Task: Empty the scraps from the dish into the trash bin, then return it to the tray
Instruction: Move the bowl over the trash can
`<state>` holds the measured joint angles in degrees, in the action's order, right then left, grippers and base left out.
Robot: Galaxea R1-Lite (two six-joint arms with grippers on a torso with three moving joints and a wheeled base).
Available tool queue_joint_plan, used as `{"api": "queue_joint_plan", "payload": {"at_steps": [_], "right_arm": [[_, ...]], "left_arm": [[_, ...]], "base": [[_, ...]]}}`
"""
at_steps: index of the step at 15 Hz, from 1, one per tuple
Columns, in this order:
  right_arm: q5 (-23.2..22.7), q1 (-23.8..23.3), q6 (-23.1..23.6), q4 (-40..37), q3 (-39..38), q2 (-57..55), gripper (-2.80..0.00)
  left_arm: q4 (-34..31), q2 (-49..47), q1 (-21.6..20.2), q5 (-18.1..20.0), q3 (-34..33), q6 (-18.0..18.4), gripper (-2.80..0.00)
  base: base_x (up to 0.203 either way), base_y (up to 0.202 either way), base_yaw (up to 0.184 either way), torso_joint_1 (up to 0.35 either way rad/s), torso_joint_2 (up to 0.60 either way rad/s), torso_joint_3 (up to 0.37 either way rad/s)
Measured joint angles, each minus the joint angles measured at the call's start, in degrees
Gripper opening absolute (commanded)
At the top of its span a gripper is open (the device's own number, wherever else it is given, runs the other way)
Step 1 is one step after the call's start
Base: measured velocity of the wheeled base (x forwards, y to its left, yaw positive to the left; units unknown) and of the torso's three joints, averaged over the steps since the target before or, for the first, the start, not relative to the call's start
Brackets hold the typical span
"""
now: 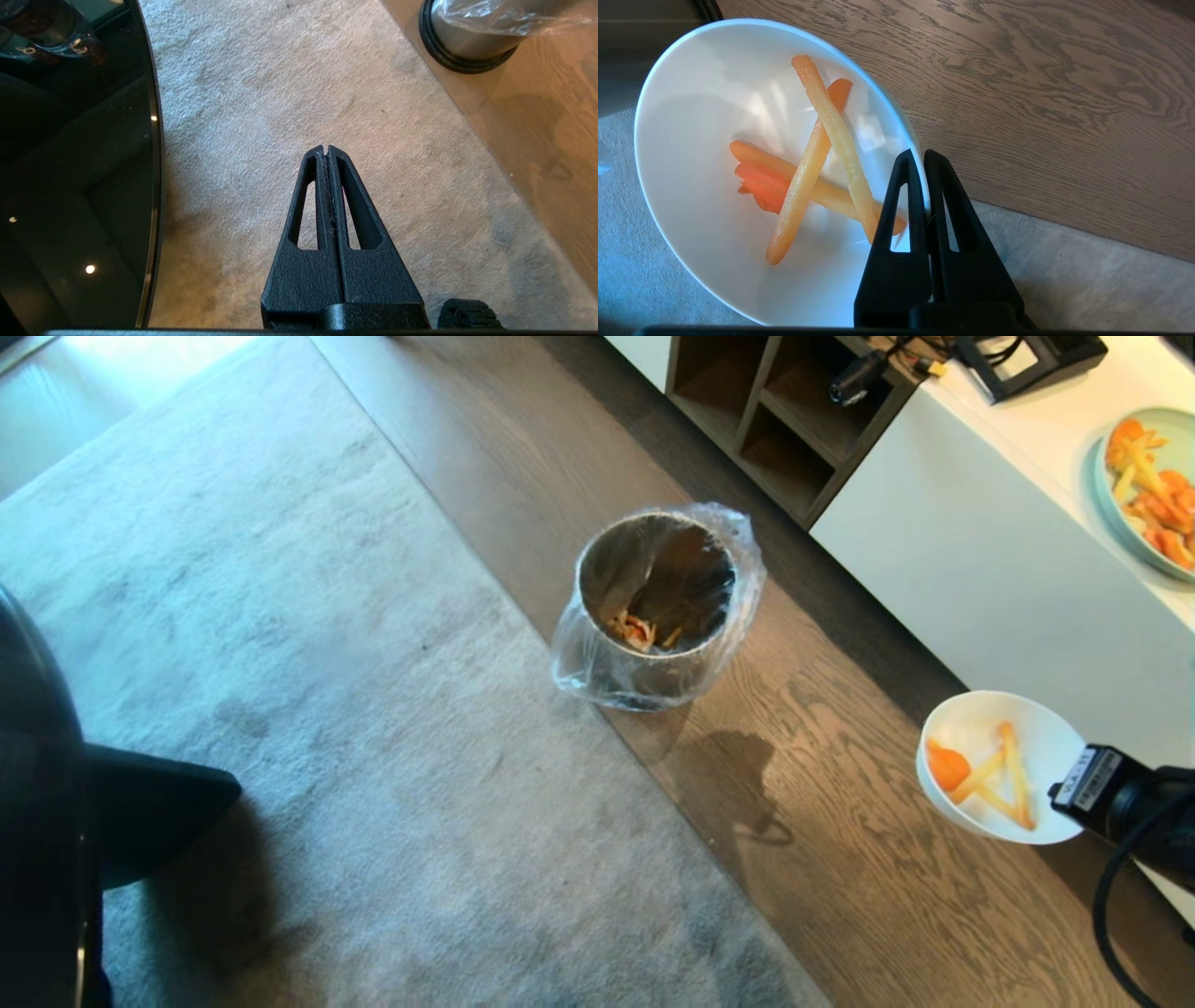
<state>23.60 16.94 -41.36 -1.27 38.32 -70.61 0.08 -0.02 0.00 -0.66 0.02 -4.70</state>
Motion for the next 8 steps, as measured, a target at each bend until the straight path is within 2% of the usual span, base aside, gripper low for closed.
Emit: {"api": "queue_joint_plan", "payload": {"at_steps": [4,6,8], "right_arm": [[0.0,0.0,0.0,0.0,0.7,-0.8,-2.80],[0.0,0.1,0.4,0.0,1.3,-1.0,-2.80],[-0.1,0.1,2.7,0.1,2.4,-1.2,-2.80]], "left_arm": [[0.0,0.0,0.0,0.0,0.0,0.0,-2.80],[0.0,0.0,0.0,0.0,0.0,0.0,-2.80],[0.0,0.0,0.0,0.0,0.0,0.0,-2.80]], "base": [[0.000,0.000,0.000,0.004,0.00,-0.192],[0.000,0.000,0.000,0.002,0.00,-0.080],[0.000,0.000,0.000,0.000,0.00,0.000]]}}
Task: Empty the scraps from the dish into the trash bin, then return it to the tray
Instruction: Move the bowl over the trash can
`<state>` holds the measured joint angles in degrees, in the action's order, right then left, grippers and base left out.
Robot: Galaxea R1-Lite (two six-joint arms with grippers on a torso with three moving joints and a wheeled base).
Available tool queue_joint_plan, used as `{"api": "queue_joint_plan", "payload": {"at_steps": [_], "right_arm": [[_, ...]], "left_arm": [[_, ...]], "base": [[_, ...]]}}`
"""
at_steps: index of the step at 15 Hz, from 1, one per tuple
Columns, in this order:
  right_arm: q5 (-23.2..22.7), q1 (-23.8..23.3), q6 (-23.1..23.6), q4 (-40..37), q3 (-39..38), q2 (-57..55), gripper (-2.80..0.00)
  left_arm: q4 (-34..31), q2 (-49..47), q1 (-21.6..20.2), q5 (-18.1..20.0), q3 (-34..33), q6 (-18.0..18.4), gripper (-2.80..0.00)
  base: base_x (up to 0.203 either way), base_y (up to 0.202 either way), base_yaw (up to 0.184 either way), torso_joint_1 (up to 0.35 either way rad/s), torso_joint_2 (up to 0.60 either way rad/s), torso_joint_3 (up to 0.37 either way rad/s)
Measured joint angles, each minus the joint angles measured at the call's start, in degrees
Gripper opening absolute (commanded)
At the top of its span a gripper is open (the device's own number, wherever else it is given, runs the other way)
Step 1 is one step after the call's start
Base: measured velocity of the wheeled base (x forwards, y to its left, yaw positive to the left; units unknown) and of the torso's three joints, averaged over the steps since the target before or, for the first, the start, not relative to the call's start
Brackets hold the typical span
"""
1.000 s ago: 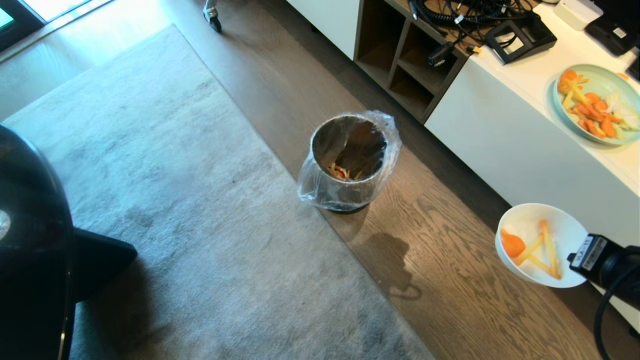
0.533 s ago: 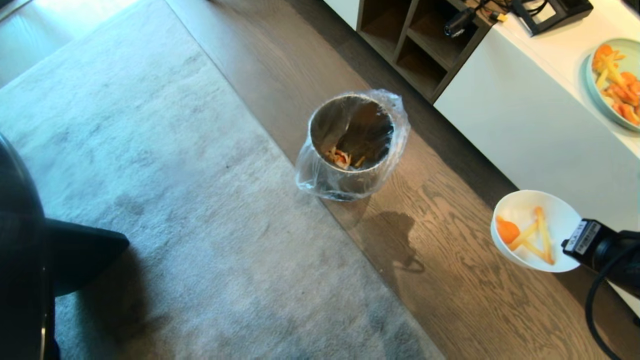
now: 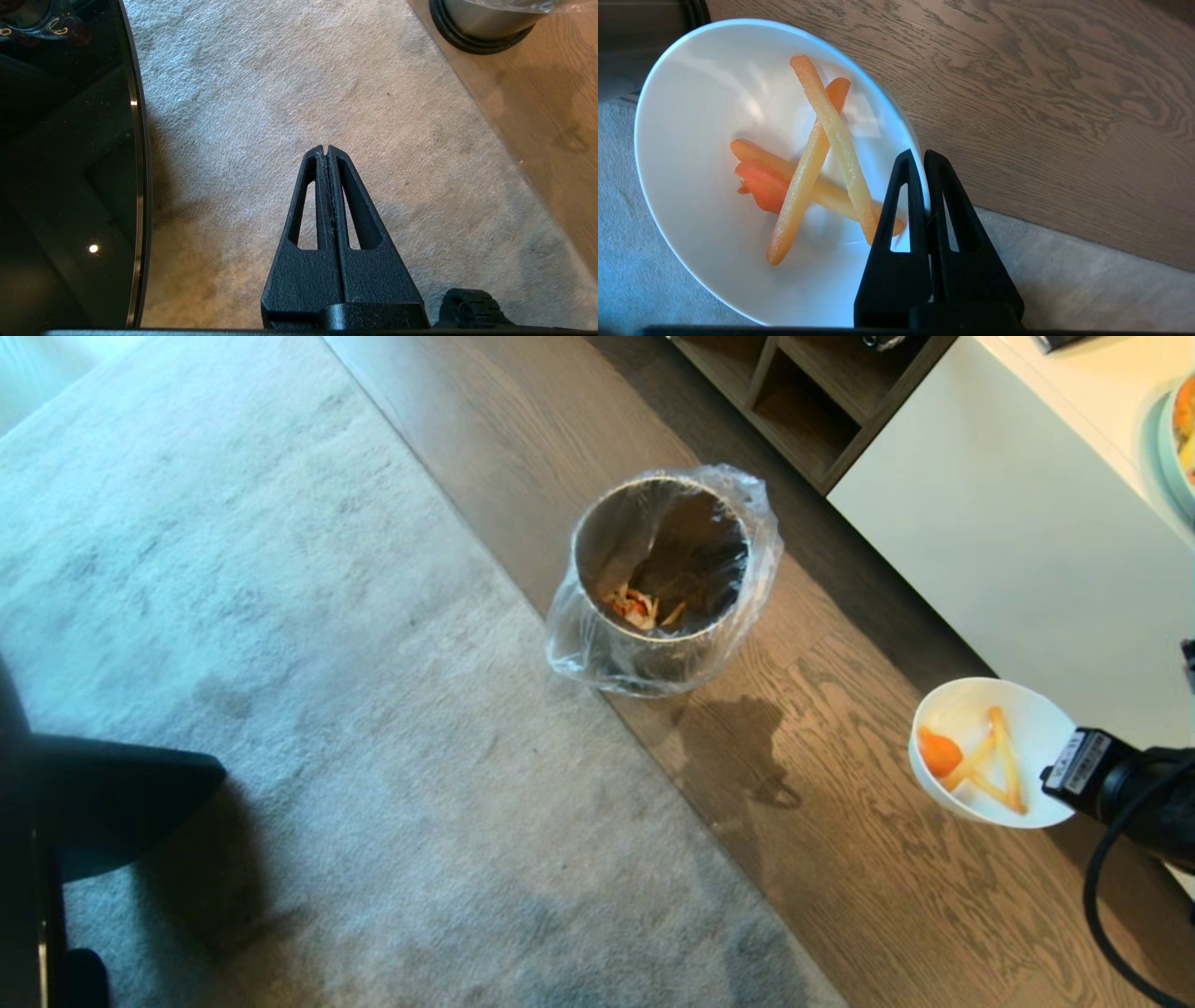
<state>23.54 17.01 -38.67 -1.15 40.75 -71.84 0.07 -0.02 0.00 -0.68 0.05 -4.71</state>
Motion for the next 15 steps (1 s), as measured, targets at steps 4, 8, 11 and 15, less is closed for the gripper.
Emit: {"api": "queue_joint_plan", "payload": {"at_steps": [4,8,11,15], "right_arm": [[-0.2,0.0,4.5,1.4,6.9,-2.5,-2.80],[-0.3,1.1,9.6,1.4,19.5,-7.6,-2.80],[-0.3,3.5,14.7,1.4,31.3,-13.0,-2.80],[0.0,9.2,25.9,6.9,41.0,-20.6,-2.80]], "left_arm": [[0.0,0.0,0.0,0.0,0.0,0.1,-2.80],[0.0,0.0,0.0,0.0,0.0,0.2,-2.80],[0.0,0.0,0.0,0.0,0.0,0.1,-2.80],[0.0,0.0,0.0,0.0,0.0,0.2,-2.80]], "base": [[0.000,0.000,0.000,0.000,0.00,0.000],[0.000,0.000,0.000,0.000,0.00,0.000],[0.000,0.000,0.000,0.000,0.00,0.000],[0.000,0.000,0.000,0.000,0.00,0.000]]}}
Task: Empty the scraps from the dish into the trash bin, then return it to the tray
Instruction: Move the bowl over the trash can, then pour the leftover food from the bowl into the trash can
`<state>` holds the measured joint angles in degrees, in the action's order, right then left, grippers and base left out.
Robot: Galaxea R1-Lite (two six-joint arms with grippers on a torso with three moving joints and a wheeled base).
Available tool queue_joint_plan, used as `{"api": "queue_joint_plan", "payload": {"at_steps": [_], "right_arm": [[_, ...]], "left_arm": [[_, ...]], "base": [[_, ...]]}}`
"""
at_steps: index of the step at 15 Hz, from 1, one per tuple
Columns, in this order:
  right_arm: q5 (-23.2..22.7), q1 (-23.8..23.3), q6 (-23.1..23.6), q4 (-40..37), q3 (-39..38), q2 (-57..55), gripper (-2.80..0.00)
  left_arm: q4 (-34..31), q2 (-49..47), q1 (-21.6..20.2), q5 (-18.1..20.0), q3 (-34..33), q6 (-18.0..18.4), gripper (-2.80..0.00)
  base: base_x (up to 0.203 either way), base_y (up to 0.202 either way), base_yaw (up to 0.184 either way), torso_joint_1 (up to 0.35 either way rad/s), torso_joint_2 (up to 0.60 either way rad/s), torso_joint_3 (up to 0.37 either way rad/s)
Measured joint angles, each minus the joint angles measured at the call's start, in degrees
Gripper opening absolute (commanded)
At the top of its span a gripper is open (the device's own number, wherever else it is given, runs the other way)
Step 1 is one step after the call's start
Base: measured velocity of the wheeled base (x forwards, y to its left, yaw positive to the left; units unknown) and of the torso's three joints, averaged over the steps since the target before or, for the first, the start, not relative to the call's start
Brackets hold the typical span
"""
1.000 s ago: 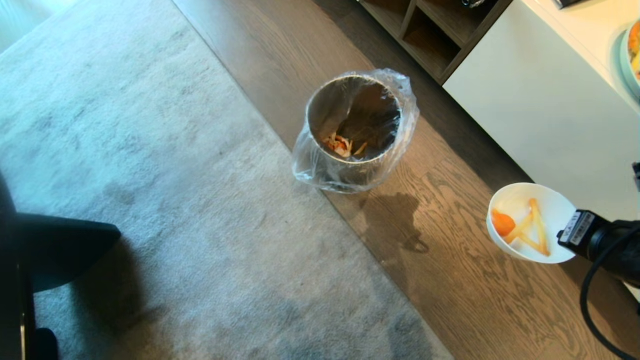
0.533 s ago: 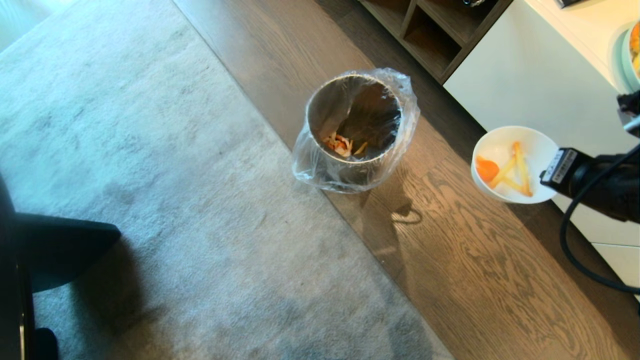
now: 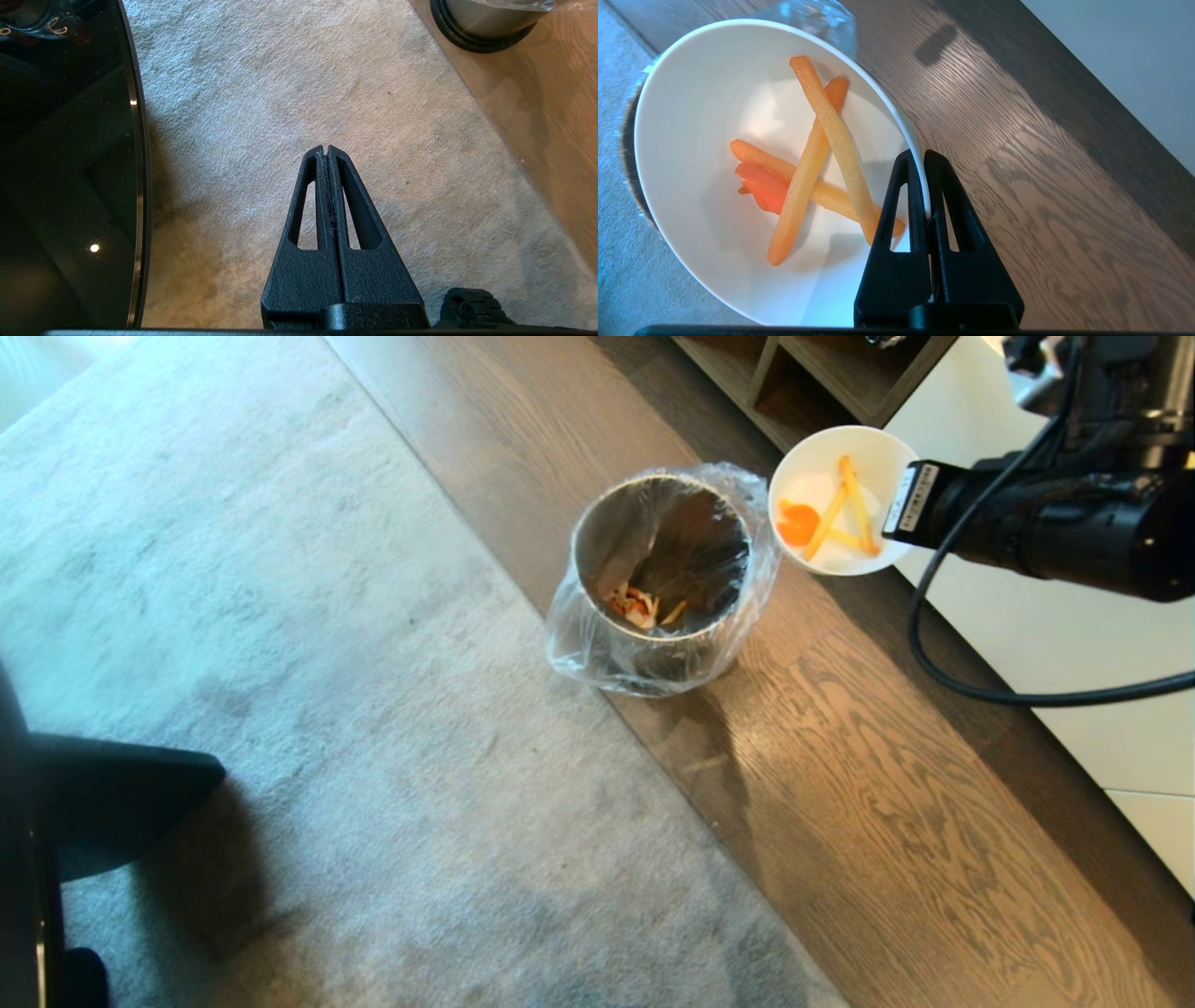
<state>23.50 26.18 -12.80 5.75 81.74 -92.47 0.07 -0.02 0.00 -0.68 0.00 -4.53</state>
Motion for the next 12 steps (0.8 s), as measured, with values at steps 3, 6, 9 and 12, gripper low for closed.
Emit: {"api": "queue_joint_plan", "payload": {"at_steps": [3,6,9,12], "right_arm": [[0.1,3.8,4.9,3.2,5.1,-4.2,-2.80],[0.3,7.3,7.8,5.8,7.3,-6.6,-2.80],[1.0,8.3,12.8,13.0,4.5,-7.9,-2.80],[0.9,8.4,21.4,23.0,0.5,-9.2,-2.80]], "left_arm": [[0.0,0.0,0.0,0.0,0.0,0.0,-2.80],[0.0,0.0,0.0,0.0,0.0,0.0,-2.80],[0.0,0.0,0.0,0.0,0.0,0.0,-2.80],[0.0,0.0,0.0,0.0,0.0,0.0,-2.80]], "base": [[0.000,0.000,0.000,0.000,0.00,0.000],[0.000,0.000,0.000,0.000,0.00,0.000],[0.000,0.000,0.000,0.000,0.00,0.000],[0.000,0.000,0.000,0.000,0.00,0.000]]}}
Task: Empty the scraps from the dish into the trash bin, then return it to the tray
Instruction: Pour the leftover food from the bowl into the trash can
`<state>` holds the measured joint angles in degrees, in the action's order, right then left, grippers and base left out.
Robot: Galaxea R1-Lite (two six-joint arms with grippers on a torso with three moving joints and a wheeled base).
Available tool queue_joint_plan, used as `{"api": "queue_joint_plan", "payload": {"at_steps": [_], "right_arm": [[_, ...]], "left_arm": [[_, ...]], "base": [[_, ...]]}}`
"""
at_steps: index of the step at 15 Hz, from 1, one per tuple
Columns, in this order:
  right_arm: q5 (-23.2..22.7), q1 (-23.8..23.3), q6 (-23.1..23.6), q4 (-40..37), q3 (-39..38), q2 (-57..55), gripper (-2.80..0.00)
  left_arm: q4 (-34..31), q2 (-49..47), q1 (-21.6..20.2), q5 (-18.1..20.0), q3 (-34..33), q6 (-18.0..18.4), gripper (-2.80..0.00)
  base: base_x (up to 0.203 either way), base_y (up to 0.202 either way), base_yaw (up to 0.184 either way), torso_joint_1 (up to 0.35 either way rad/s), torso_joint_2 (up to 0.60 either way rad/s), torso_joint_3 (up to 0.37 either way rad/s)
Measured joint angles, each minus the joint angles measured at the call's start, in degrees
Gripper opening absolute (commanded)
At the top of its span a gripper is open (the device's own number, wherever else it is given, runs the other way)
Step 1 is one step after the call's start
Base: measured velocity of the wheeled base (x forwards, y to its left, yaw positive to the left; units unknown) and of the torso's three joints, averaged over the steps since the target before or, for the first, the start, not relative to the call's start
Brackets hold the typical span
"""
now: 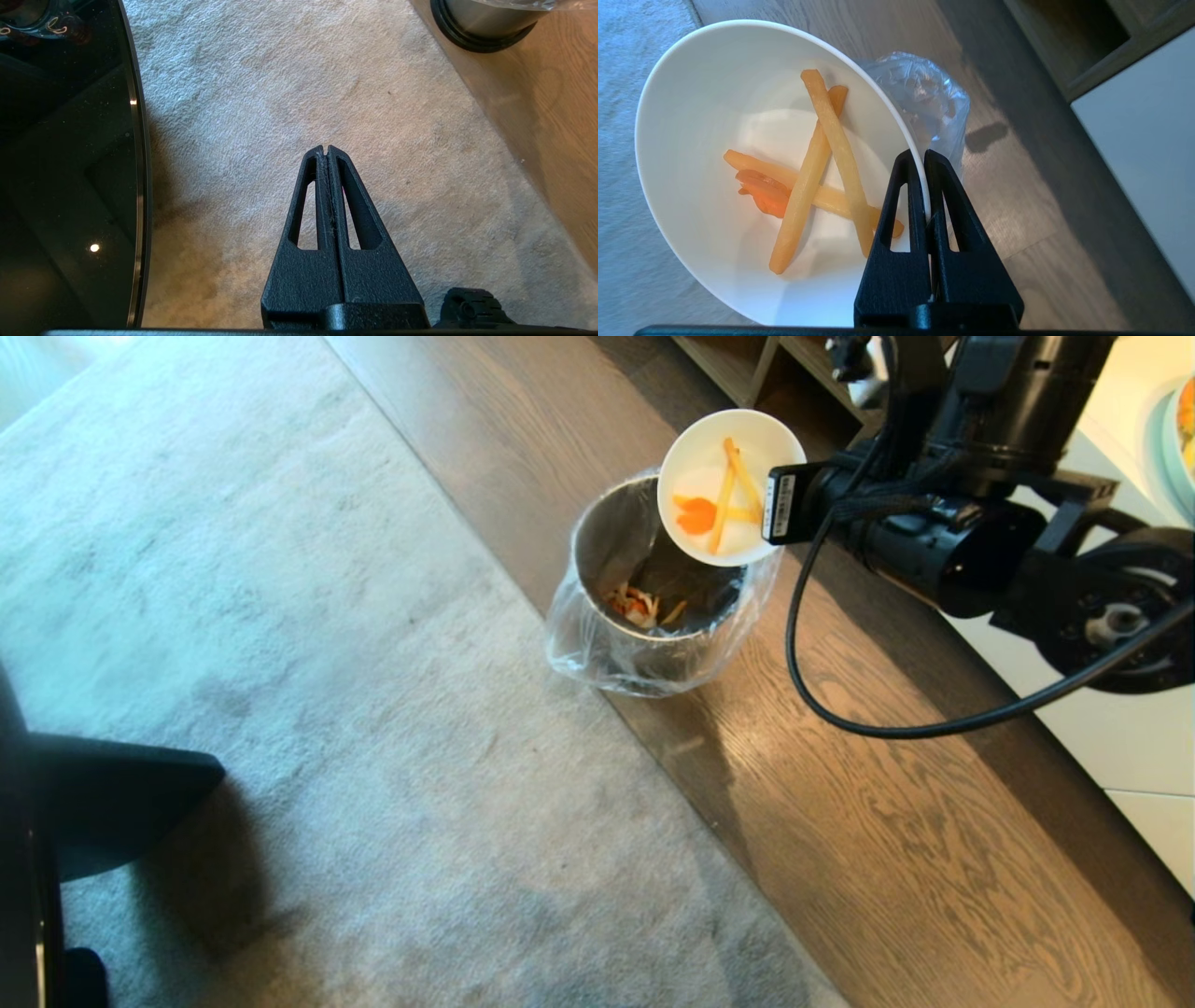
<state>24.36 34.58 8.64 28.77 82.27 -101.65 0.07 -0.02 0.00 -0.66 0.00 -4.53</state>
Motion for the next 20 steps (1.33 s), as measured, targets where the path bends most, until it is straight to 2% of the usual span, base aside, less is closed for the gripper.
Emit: {"api": "queue_joint_plan", "payload": {"at_steps": [4,8,13,17,20], "right_arm": [[-0.8,0.0,15.2,15.5,-2.7,-3.5,-2.80],[-6.4,-0.1,26.5,27.4,-3.4,-7.0,-2.80],[-13.8,-1.0,40.1,36.2,-4.2,-9.6,-2.80],[-23.6,-3.6,50.2,39.8,-5.1,-10.2,-2.80],[-27.1,-4.0,56.4,42.7,-5.4,-10.7,-2.80]], "left_arm": [[0.0,0.0,0.0,0.0,0.0,0.0,-2.80],[0.0,0.0,0.0,0.0,0.0,0.0,-2.80],[0.0,0.0,0.0,0.0,0.0,0.0,-2.80],[0.0,0.0,0.0,0.0,0.0,0.0,-2.80],[0.0,0.0,0.0,0.0,0.0,0.0,-2.80]], "base": [[0.000,0.000,0.000,0.000,0.00,0.000],[0.000,0.000,0.000,0.000,0.00,0.000],[0.000,0.000,0.000,0.000,0.00,0.000],[0.000,0.000,0.000,0.000,0.00,0.000],[0.000,0.000,0.000,0.000,0.00,0.000]]}}
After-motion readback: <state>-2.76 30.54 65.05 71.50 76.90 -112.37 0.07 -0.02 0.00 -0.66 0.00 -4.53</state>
